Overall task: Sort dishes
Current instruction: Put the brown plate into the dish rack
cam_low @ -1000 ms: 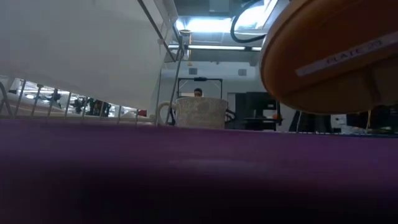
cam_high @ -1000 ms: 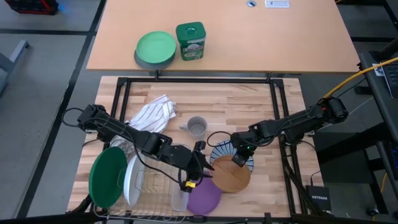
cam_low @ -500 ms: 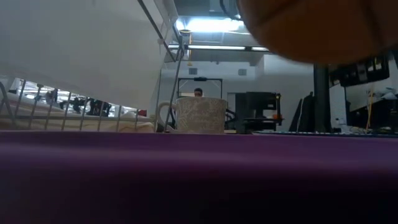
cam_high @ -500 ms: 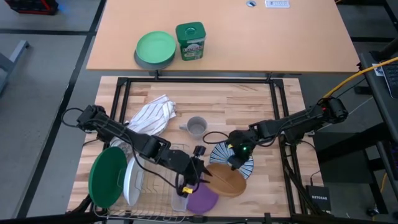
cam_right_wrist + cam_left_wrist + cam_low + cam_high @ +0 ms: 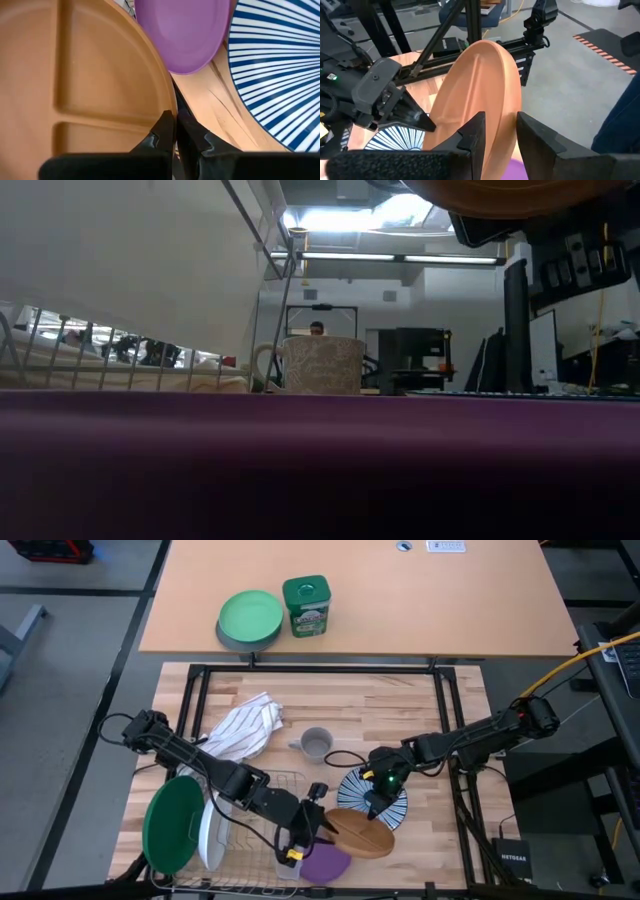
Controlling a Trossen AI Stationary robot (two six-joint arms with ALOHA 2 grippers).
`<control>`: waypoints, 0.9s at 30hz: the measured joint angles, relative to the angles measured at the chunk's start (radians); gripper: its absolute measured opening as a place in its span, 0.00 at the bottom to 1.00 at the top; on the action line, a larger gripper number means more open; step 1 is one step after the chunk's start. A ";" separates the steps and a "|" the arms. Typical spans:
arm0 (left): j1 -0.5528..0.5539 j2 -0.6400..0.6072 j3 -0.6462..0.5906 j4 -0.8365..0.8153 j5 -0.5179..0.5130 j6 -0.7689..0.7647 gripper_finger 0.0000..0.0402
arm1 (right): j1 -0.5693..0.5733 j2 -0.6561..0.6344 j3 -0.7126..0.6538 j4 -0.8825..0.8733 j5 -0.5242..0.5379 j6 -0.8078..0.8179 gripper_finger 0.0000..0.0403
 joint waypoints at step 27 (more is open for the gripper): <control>0.016 0.001 -0.001 0.027 0.149 -0.029 0.05 | -0.002 0.000 0.002 0.165 0.037 0.134 0.09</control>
